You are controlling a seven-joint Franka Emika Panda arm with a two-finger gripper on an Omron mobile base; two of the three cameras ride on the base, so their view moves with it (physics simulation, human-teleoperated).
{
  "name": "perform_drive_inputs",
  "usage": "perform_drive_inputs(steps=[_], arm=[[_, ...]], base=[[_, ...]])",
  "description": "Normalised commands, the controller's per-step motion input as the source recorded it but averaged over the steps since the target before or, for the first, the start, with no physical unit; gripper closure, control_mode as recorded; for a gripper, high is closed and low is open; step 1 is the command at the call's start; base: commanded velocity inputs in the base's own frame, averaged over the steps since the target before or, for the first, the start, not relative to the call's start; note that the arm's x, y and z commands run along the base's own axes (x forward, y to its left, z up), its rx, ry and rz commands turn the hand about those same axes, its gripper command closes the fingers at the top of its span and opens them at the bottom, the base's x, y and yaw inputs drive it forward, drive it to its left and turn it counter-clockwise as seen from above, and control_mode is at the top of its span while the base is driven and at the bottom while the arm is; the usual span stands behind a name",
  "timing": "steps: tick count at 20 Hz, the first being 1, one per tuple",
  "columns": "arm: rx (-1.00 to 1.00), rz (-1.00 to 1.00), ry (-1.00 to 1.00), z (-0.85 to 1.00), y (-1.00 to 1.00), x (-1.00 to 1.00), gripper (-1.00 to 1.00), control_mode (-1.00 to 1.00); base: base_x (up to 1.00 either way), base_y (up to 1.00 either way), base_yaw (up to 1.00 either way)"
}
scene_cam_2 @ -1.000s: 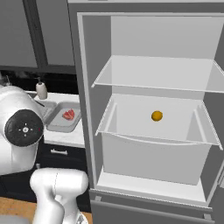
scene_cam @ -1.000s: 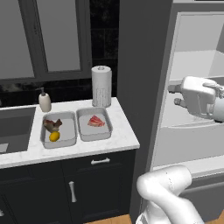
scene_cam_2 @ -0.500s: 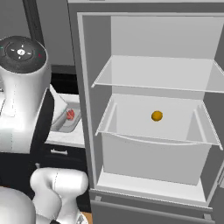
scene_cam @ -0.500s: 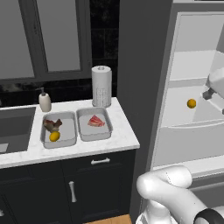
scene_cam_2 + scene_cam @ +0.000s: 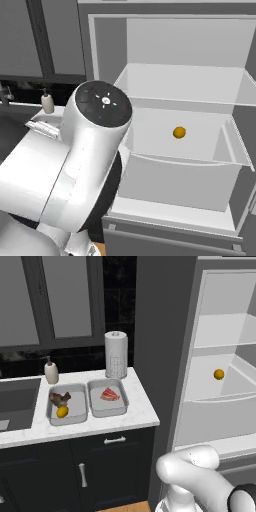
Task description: Place one lemon and one steak in each tupperware on the nearby counter, to pack two identical lunches.
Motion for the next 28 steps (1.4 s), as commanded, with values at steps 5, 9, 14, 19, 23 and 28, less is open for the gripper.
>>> perform_drive_inputs(steps=[5, 9, 14, 19, 23, 28], arm=[[-0.01, 0.35, -0.63, -0.82, -0.99, 0.23, -1.0, -1.0], [-0.08, 0.27, -0.23, -0.13, -0.9, 1.0, -1.0, -1.0], [-0.17, 0.11, 0.02, -0.01, -0.57, 1.0, -1.0, -1.0], [-0.39, -0.25, 0.02, -0.32, -0.03, 0.96, -1.0, -1.0], [-0.29, -0.67, -0.15, -0.83, 0.1, 0.58, -1.0, -1.0], [0.01, -0.44, -0.22, -0.59, -0.07, 0.03, -1.0, -1.0]], base=[[0.0, 0.0, 0.0], [0.0, 0.0, 0.0], [0.0, 0.0, 0.0], [0.0, 0.0, 0.0], [0.0, 0.0, 0.0], [0.0, 0.0, 0.0]])
